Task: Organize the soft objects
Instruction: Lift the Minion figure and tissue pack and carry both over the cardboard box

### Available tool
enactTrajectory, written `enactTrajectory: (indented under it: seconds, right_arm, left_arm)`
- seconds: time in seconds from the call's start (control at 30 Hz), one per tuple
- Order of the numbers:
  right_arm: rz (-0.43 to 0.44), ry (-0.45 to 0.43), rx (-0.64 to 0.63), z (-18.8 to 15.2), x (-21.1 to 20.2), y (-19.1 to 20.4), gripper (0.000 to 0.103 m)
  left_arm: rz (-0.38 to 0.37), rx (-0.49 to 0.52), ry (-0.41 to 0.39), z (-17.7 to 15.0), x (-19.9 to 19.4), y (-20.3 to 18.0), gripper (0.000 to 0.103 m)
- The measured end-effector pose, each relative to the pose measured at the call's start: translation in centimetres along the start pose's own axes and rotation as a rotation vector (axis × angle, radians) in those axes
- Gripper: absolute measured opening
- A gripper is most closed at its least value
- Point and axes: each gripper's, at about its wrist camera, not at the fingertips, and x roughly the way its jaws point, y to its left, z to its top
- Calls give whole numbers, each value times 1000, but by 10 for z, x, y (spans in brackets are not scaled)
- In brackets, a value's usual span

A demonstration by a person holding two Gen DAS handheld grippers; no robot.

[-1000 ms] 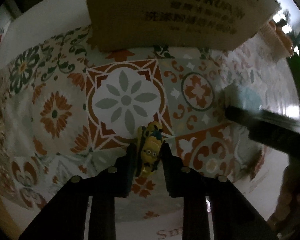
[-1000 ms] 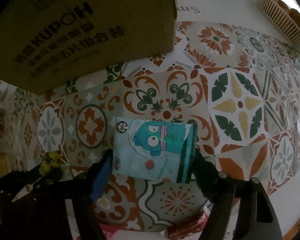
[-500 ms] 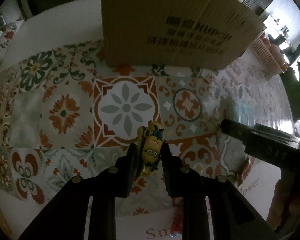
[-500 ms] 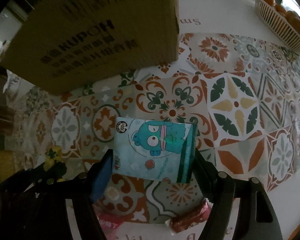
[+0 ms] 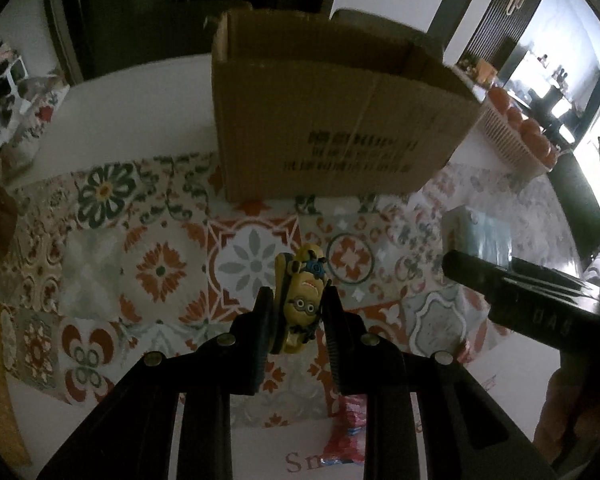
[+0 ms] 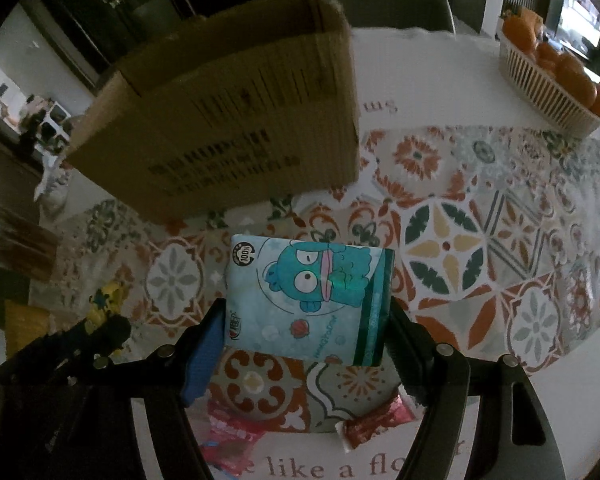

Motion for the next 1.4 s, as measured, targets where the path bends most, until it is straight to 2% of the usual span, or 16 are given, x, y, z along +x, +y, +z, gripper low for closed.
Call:
enactTrajectory:
  seconds: [0.03, 0.33, 0.77, 1.4]
  right_arm:
    - [1, -7, -1, 8, -2, 2, 75]
    - [19, -108, -39, 16, -33, 18, 75]
    - [55, -233, -67, 29, -70, 31, 75]
    - [81, -372, -121, 64, -109, 45, 75]
  left_arm:
    - [2, 0, -8, 5, 4, -12, 25]
    - [11, 25, -117, 20, -33, -14, 25]
    - [-1, 44, -233, 44, -66, -23, 25]
    - [-3, 62, -345, 79, -92, -26, 25]
